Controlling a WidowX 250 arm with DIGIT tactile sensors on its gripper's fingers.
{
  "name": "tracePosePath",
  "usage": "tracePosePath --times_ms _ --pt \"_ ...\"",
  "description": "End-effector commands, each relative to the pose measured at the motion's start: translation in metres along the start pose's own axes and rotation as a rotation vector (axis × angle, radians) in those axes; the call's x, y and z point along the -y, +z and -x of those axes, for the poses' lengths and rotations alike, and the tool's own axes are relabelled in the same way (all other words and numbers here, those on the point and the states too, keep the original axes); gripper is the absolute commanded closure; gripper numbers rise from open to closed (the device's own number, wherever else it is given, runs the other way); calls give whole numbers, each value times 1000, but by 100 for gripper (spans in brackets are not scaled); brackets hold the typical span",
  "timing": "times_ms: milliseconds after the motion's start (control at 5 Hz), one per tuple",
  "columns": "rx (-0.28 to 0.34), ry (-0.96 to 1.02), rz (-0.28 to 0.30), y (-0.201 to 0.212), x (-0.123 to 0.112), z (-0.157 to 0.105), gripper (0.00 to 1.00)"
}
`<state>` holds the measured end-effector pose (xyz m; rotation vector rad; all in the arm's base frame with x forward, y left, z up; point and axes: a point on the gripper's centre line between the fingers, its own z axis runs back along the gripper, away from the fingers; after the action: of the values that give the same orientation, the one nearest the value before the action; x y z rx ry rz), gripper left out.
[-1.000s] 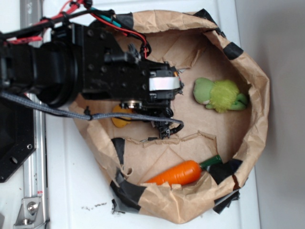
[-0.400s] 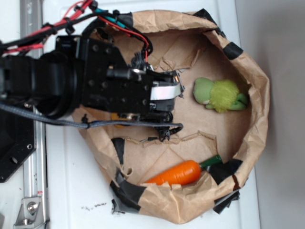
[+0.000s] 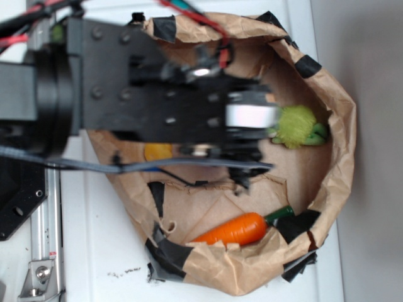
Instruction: Grab the rock.
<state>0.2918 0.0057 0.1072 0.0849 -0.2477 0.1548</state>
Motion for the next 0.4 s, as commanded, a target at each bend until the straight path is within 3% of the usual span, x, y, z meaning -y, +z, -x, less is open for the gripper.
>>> tracePosePath --times_ms 0,200 --pt "40 -51 -61 29 25 -27 100" --pt "0 67 -88 22 6 -13 0"
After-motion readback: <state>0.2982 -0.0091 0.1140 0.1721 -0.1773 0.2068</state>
